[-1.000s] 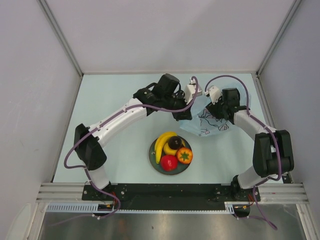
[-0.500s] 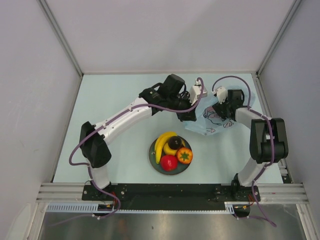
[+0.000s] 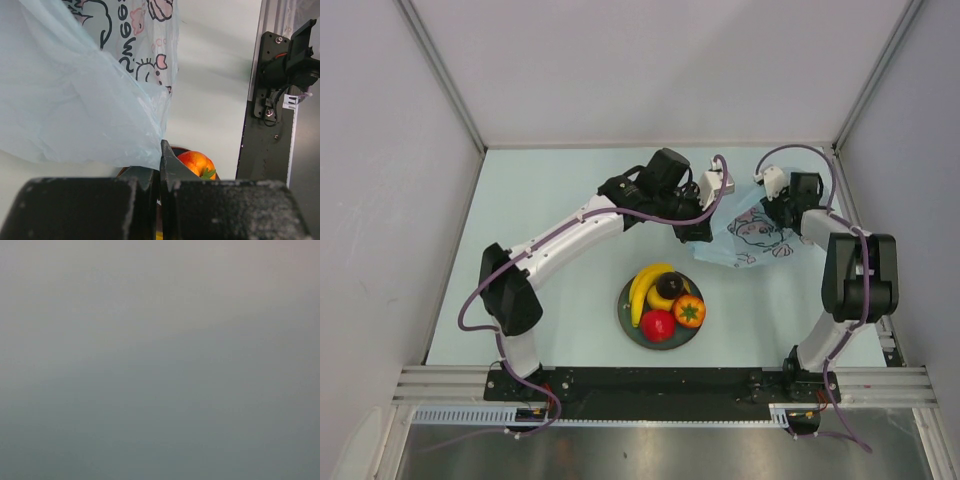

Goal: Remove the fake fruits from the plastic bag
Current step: Take out the fake fruit from the plastic bag.

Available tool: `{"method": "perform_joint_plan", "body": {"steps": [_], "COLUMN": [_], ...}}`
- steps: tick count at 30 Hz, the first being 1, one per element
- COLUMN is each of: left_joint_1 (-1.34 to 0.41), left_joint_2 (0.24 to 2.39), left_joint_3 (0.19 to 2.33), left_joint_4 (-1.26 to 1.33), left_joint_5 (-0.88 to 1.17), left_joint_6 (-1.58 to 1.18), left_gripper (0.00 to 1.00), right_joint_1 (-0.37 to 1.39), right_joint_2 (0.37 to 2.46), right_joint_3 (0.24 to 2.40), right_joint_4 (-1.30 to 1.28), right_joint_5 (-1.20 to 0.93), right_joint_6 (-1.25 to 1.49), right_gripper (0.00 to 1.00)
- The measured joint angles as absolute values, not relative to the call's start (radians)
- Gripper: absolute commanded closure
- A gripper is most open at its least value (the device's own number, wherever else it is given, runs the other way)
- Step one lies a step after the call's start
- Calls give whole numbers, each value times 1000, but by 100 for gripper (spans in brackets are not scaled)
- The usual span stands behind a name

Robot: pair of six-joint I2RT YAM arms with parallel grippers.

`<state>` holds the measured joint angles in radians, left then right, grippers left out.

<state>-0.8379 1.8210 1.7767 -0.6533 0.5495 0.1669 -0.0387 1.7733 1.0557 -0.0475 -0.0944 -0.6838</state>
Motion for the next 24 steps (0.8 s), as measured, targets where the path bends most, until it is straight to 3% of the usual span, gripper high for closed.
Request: {"method": "perform_joint_plan", "body": {"steps": [4, 13, 20, 22, 23, 24], "left_joint_1": [-838, -838, -837, -833, -829, -825], "left_joint_2": [1821, 1833, 1864, 1881, 1891, 1902], "left_joint_3": [1777, 1777, 1809, 1829, 1843, 1858], "left_joint_4": [-653, -653, -656, -654, -656, -656], "left_joint_5": [545, 529, 490, 483, 482, 481], "left_joint_6": [167, 169, 184, 183, 183, 180], "left_gripper": [100, 100, 100, 88, 67, 58], "right_joint_1": [-39, -46, -48, -40, -32, -12], "right_joint_2": [1689, 1575, 1269, 1189, 1148, 1114], "right_joint_3": [1057, 1068, 1069, 1074, 1074, 1074], "right_joint_4": [-110, -247, -488, -540, -577, -612], "right_joint_5": [-161, -294, -454, -492, -511, -523], "right_joint_6": [-652, -602, -597, -599, -608, -623], "right_gripper": [85, 84, 82, 82, 81, 81]}}
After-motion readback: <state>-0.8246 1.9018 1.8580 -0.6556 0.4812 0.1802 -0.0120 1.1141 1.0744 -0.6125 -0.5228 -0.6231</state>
